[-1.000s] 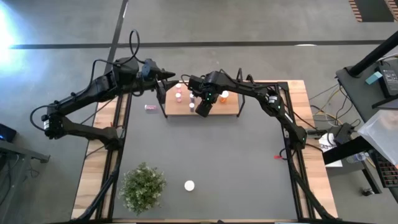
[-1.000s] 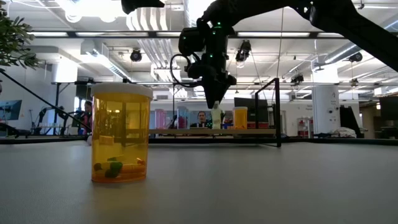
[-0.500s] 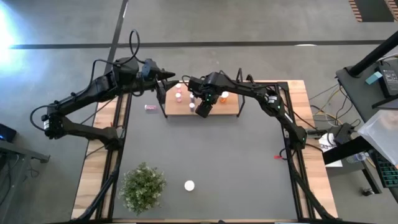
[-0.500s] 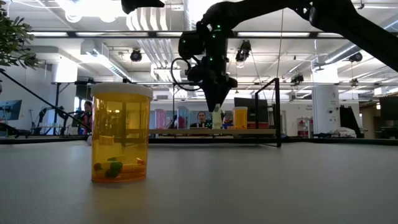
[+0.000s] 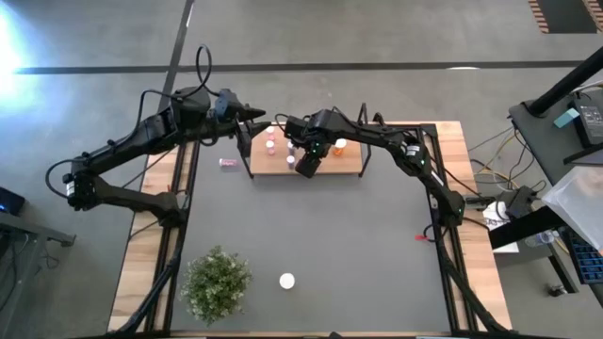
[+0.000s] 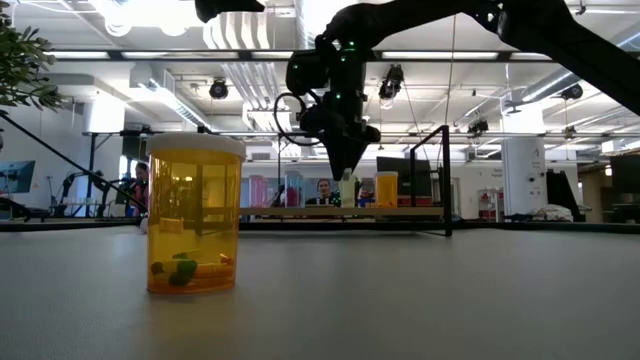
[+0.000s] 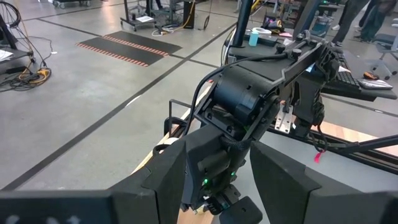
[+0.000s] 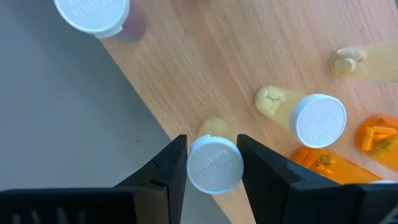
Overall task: Pick and place medicine bottles onto shelf by color
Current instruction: Put the yellow pill bottle on the shelf aligned with the other yellow pill bottles
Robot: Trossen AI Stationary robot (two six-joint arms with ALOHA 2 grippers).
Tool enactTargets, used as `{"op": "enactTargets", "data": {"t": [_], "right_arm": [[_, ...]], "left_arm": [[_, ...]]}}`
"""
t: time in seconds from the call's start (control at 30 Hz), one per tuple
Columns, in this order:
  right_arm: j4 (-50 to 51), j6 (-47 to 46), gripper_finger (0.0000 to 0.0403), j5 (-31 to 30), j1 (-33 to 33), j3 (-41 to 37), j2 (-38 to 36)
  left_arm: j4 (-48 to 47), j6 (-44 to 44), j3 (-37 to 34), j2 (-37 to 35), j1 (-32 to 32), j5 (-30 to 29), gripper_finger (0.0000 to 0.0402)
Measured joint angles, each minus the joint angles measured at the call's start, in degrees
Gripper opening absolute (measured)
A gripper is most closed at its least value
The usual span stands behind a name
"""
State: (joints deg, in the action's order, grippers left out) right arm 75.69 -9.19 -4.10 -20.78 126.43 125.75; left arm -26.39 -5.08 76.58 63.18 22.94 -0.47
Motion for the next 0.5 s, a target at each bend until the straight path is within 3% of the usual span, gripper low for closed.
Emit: {"op": "enactTargets", "data": {"t": [0.5], "right_arm": [[-0.2, 0.3, 0.0141, 0.0, 0.0, 0.0, 0.0]], "left_arm": [[0.2, 0.0, 0.0, 0.0, 0.0, 0.0, 0.0163]]}}
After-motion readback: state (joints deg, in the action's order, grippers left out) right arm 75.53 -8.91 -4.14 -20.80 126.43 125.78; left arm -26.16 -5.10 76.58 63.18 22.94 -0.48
